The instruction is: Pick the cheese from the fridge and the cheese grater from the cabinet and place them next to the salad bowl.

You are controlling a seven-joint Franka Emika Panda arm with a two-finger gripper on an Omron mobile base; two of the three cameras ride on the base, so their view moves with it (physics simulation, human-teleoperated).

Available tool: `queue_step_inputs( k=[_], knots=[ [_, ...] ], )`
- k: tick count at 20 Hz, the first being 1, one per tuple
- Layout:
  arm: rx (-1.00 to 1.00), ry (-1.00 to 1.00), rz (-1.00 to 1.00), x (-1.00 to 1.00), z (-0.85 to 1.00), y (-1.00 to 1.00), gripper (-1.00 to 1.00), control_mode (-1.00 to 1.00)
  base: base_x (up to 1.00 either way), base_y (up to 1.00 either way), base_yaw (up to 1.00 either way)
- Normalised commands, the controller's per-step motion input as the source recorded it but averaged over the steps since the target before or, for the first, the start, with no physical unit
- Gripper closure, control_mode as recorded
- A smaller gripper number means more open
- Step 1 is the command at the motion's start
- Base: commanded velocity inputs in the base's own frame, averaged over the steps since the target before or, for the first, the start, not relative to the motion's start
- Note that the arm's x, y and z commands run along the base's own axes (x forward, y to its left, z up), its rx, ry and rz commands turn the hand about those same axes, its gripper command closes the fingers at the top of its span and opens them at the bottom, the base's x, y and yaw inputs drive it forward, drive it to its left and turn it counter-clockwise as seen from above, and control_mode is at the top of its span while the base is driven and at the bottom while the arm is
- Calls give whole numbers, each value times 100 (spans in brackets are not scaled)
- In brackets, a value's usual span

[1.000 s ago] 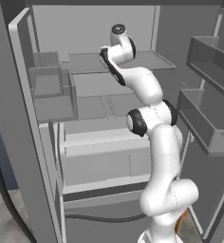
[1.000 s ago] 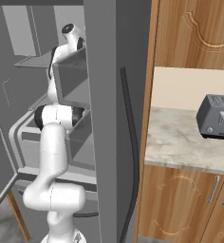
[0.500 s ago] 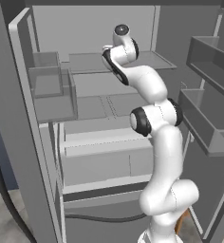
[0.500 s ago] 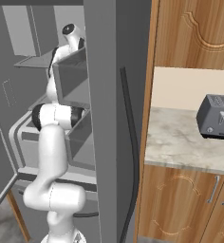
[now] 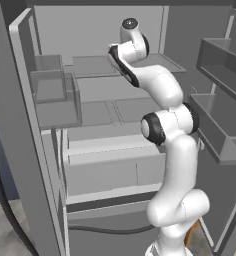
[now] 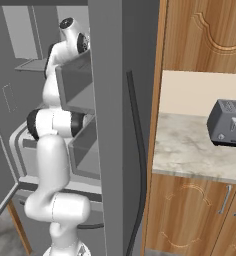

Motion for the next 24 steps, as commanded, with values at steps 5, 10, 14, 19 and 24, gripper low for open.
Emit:
queue_step_inputs(
  k=[5,10,14,19,24],
  knots=[
    [-2,-9,-4,-72,-33,3,100,-100,0,0,0],
    [0,-13,-5,-65,4,0,100,-100,0,0,0],
    [0,-3,-8,-46,32,0,100,-100,0,0,0],
    [5,0,-5,-40,83,0,100,-100,0,0,0],
    [1,0,0,-44,-5,-1,100,-100,0,0,0]
  ],
)
